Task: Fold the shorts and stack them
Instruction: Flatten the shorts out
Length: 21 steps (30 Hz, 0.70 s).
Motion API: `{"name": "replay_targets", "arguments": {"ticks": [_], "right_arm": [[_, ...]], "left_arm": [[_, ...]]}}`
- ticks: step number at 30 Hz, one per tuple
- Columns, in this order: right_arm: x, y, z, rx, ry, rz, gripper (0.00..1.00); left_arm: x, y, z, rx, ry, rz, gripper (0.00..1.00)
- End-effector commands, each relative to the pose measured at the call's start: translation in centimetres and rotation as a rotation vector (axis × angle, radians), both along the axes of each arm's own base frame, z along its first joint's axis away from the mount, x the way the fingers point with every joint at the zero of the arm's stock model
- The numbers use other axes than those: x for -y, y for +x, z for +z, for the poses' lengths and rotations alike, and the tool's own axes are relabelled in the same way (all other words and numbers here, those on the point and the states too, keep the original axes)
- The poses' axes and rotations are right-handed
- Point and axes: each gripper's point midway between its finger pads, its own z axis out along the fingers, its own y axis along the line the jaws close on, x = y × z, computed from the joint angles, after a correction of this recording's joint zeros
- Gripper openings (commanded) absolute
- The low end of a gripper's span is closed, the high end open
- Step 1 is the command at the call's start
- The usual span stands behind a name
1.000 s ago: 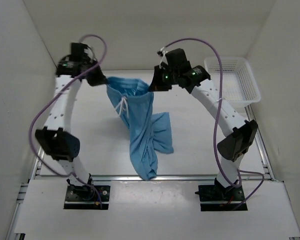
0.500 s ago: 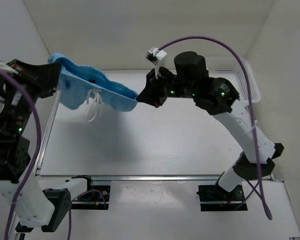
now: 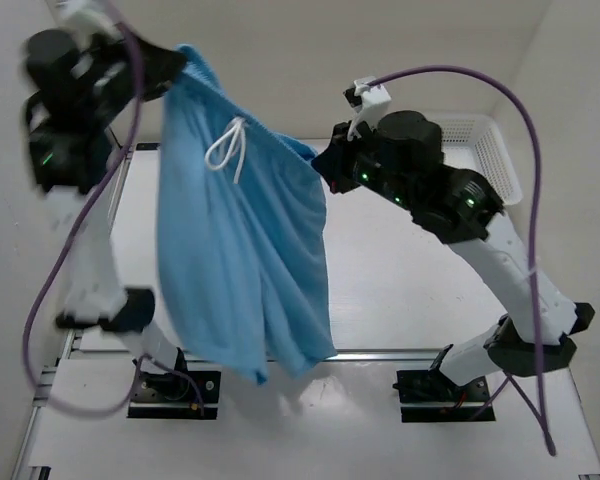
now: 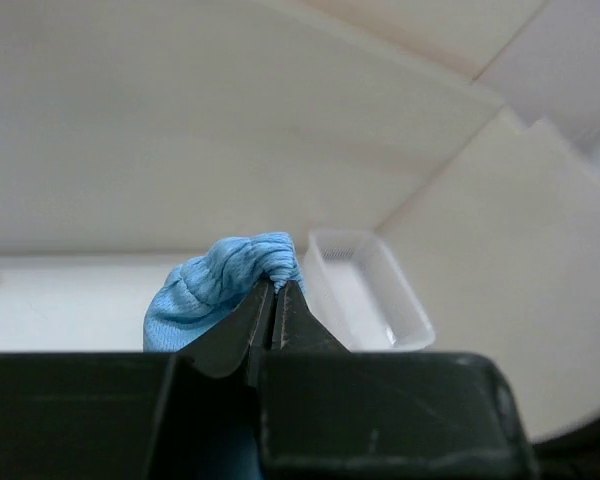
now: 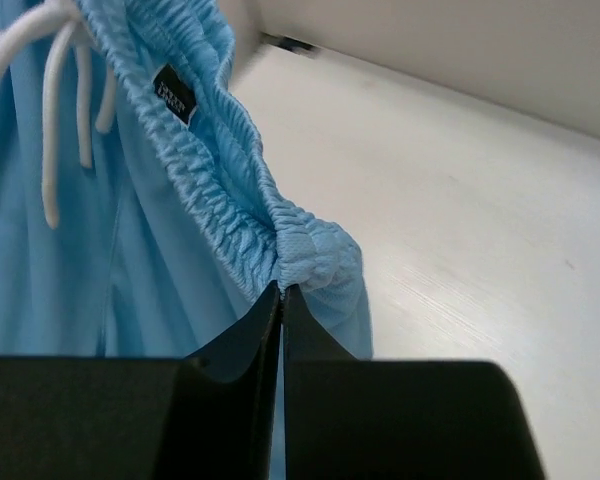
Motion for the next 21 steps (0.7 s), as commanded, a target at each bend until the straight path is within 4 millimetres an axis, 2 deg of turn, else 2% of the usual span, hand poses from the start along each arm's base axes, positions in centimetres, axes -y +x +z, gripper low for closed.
{"name": "replay_targets", "arguments": {"ticks": [1, 2, 3, 4, 5, 6, 7, 8, 9, 10, 11, 12, 13, 14, 15, 16, 17, 18, 19, 20, 21], "right_arm": [[4.5, 7.9, -8.7, -0.162, -0.174, -0.358, 0.00], [5.1, 9.2, -10.3, -0.198, -0.187, -0.390, 0.00], [5.6, 10.6, -11.9, -0.244, -0.178, -0.433, 0.00], [5.8, 12.4, -14.8, -0.295, -0.216, -0.450, 0.00], [8.1, 14.8, -17.5, -0.361, -0.226, -0.513, 0.00], [8.6, 16.7, -21.8, -0.467, -0.265, -0.546, 0.10], [10.6, 18.6, -23.7, -0.546, -0.253, -0.581, 0.30], [11.3, 19.7, -24.8, -0.586, -0.250, -0.599, 0.72], [12.0, 20.6, -27.9, -0.661, -0.285, -0.623, 0.81], [13.2, 20.9, -29.0, -0.697, -0.293, -0.655, 0.89], [13.3, 20.8, -29.6, -0.714, -0.307, -0.656, 0.95], [14.1, 20.8, -30.3, -0.726, -0.320, -0.679, 0.99], [14.2, 20.5, -30.8, -0.742, -0.322, -0.685, 0.99], [14.6, 20.6, -30.8, -0.740, -0.315, -0.694, 0.99], [14.9, 19.9, -31.2, -0.753, -0.326, -0.694, 0.99], [15.0, 19.7, -31.3, -0.750, -0.324, -0.694, 0.99], [15.0, 19.0, -30.9, -0.752, -0.316, -0.684, 0.99], [15.3, 18.0, -32.2, -0.774, -0.335, -0.684, 0.97], [15.2, 17.6, -32.5, -0.779, -0.324, -0.669, 0.95], [15.2, 16.7, -32.0, -0.773, -0.310, -0.658, 0.93], [15.5, 15.0, -33.8, -0.821, -0.332, -0.641, 0.84]], "left_arm": [[3.6, 12.9, -9.9, -0.227, 0.059, -0.092, 0.10], [4.4, 14.6, -11.6, -0.259, 0.062, -0.105, 0.10], [5.5, 18.1, -16.1, -0.347, 0.071, -0.120, 0.12], [6.2, 19.4, -17.2, -0.356, 0.064, -0.129, 0.28], [7.3, 20.4, -19.2, -0.392, 0.067, -0.161, 0.54], [7.9, 22.1, -22.8, -0.463, 0.061, -0.184, 1.00], [8.2, 22.5, -24.5, -0.501, 0.061, -0.199, 1.00], [8.6, 22.4, -25.4, -0.528, 0.058, -0.224, 1.00], [8.6, 22.5, -26.7, -0.556, 0.068, -0.225, 1.00], [8.2, 21.6, -26.8, -0.563, 0.095, -0.221, 1.00], [7.6, 21.3, -26.9, -0.566, 0.116, -0.195, 1.00], [7.2, 20.6, -26.9, -0.575, 0.136, -0.183, 1.00], [6.6, 19.3, -25.2, -0.544, 0.154, -0.165, 1.00], [5.6, 18.8, -27.3, -0.600, 0.193, -0.120, 1.00], [5.1, 18.0, -28.3, -0.639, 0.215, -0.102, 1.00], [4.5, 16.6, -27.9, -0.647, 0.230, -0.085, 1.00], [3.9, 15.7, -30.9, -0.730, 0.259, -0.074, 1.00], [3.1, 14.8, -32.3, -0.779, 0.277, -0.041, 0.95], [2.5, 13.5, -32.6, -0.795, 0.287, -0.019, 0.88], [2.5, 11.6, -36.9, -0.915, 0.310, -0.018, 0.77], [2.2, 10.7, -38.5, -0.952, 0.313, -0.004, 0.64]]}}
